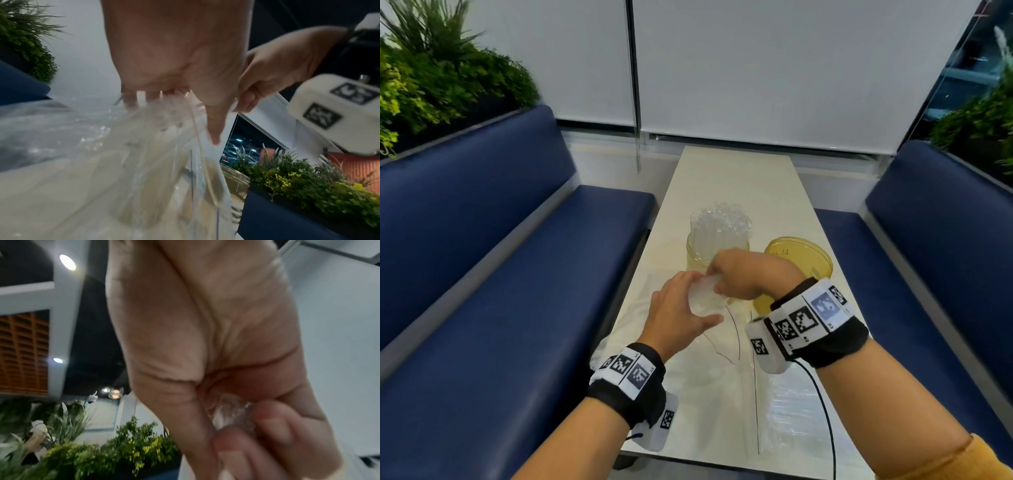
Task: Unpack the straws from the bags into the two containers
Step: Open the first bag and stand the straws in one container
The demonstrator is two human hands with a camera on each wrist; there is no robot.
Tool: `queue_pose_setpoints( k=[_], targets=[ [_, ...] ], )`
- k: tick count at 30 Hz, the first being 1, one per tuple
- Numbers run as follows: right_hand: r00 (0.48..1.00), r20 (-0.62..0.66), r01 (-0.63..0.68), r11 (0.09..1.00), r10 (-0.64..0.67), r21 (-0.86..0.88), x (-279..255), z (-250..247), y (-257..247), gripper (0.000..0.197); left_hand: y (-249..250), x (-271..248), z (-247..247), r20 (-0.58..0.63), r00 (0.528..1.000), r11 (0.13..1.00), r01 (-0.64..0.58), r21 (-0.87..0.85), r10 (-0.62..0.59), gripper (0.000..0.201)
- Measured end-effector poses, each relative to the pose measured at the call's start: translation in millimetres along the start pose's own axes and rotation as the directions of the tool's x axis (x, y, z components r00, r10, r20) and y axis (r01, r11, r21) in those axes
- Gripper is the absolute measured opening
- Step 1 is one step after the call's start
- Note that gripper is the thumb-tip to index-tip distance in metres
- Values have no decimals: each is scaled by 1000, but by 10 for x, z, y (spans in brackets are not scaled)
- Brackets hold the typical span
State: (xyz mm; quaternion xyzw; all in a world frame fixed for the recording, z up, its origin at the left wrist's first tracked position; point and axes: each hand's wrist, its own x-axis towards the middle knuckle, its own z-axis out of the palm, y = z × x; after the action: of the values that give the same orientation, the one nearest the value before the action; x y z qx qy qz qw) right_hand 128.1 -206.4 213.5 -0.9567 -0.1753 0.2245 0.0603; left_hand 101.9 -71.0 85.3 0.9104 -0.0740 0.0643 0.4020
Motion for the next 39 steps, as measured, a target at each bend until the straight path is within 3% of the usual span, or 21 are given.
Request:
queue_pose_setpoints(
  k=[3,5,8,10,11,13,17,19,21,24,28,34,39],
  targets=[
    [996,-90,22,998,-17,56,-44,-124,-34,35,51,34,-13,-151,988,1000,-10,21,13,39],
    [982,-190,49,970,-3,237,-18,-141,-13,41,33,73,-15,-173,985,1000,-19,0,19,22],
    [962,-274,180,759,-2,625,25,-98,50,54,-15,120,-39,-198,980,990,1,-139,-29,23],
    [967,-252,209,626,-19,751,66,-3,70,57,-6,145,-76,-215,975,977,6,-212,-52,26],
    [964,-266,220,639,-24,737,112,68,68,54,8,155,-88,-211,976,971,5,-239,-57,25],
    [926,-376,270,762,-37,589,234,249,39,43,14,174,-99,-182,981,950,7,-312,-67,19],
    [780,-625,342,864,-40,370,400,513,-25,63,-69,176,-79,-123,986,936,64,-346,-113,12],
    [724,-686,353,894,-75,274,428,549,-51,58,-76,161,-83,-106,989,934,63,-351,-106,23],
    [685,-723,400,873,-83,278,461,552,-48,50,-34,140,-115,-118,990,932,26,-361,-74,38],
    [669,-737,439,852,-100,284,505,509,-34,49,40,133,-178,-161,986,926,-30,-377,-34,49],
    [604,-792,525,790,-83,317,534,369,2,57,79,178,-241,-182,980,894,-8,-449,-83,39],
    [493,-867,613,735,-67,291,412,-75,140,57,-10,155,-222,-137,985,924,45,-380,-104,45],
    [466,-885,627,708,-9,323,265,-597,375,49,-107,138,-224,-147,978,926,82,-368,-145,46]
  ],
)
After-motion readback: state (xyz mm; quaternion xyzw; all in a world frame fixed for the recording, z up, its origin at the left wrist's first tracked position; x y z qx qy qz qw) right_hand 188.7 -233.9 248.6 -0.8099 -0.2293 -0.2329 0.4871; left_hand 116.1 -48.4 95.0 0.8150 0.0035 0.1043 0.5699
